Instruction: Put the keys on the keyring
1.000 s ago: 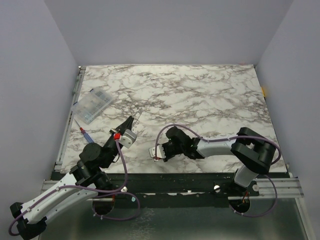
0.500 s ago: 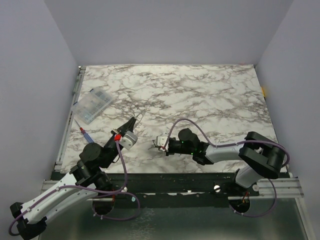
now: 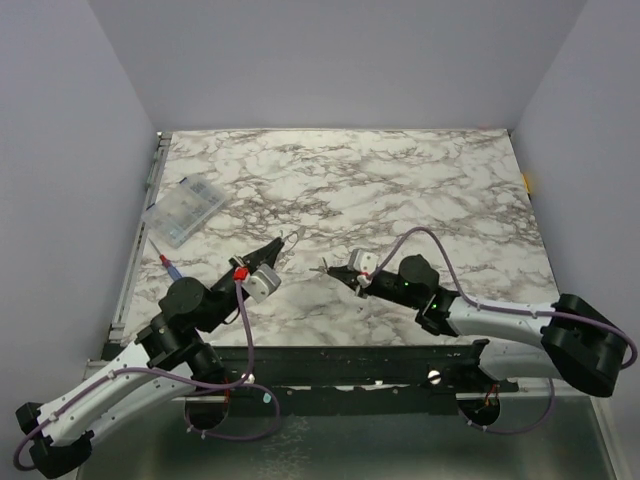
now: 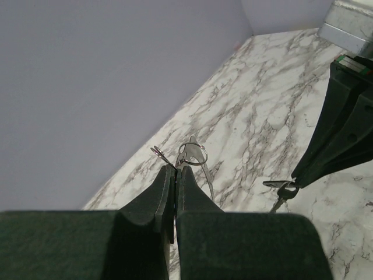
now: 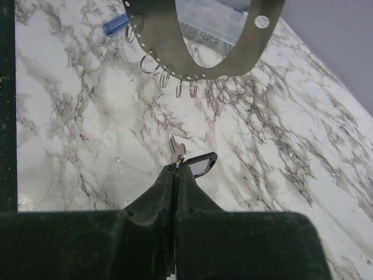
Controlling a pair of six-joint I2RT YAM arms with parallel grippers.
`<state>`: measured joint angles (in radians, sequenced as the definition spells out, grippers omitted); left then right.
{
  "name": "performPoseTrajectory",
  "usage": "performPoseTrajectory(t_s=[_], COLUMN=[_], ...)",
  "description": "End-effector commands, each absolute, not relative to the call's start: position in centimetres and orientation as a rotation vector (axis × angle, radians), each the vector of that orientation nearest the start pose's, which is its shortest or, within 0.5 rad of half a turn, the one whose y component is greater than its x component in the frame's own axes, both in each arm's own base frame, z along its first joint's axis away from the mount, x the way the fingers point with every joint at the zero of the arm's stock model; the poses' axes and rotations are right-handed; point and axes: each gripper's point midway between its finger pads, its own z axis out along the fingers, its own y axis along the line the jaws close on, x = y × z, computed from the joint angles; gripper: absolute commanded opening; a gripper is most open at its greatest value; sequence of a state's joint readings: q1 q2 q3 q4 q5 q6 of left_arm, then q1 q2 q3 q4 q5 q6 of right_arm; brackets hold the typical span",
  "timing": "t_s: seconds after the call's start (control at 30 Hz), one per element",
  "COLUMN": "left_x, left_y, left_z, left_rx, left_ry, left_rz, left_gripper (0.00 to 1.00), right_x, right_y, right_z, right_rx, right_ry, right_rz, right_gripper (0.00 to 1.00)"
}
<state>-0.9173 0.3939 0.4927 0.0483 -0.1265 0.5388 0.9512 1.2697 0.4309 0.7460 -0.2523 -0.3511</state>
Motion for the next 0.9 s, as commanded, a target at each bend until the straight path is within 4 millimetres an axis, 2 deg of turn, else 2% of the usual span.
performPoseTrajectory(t_s=[0.0,0.17,0.37,0.53,0.67,0.87], left_x=[18.4,17.6,16.8,16.0,15.3,14.0], left_y=[-19.6,-21.7,-23.4,-24.1,-24.4,-25.1], left_z=[32.8,33.3,33.7,34.7,35.0,35.5], left_rx=[0.938,1.101,1.251,1.341,1.394,1.411], left_ry=[1.064,1.066,1.079,1.098,1.130,1.133], left_rz=[-0.283,-0.329,-0.379,-0.425,-0.473,-0.577], left_gripper=[0.00,0.00,0.00,0.00,0.00,0.00], right_x=[20.9,20.3,20.8,22.1,22.4,22.6], right_y=[31.0,28.8,25.8,23.1,22.2,22.1], right_z=[17.3,20.0,22.8,25.2,27.9,31.5], right_rx=[-1.056,-1.011,-0.977,-0.916,-0.905,-0.956], right_ry=[1.291,1.303,1.388,1.434,1.426,1.372], right_rz=[0.635,0.618,0.527,0.379,0.324,0.268], right_gripper=[0.00,0.00,0.00,0.00,0.00,0.00])
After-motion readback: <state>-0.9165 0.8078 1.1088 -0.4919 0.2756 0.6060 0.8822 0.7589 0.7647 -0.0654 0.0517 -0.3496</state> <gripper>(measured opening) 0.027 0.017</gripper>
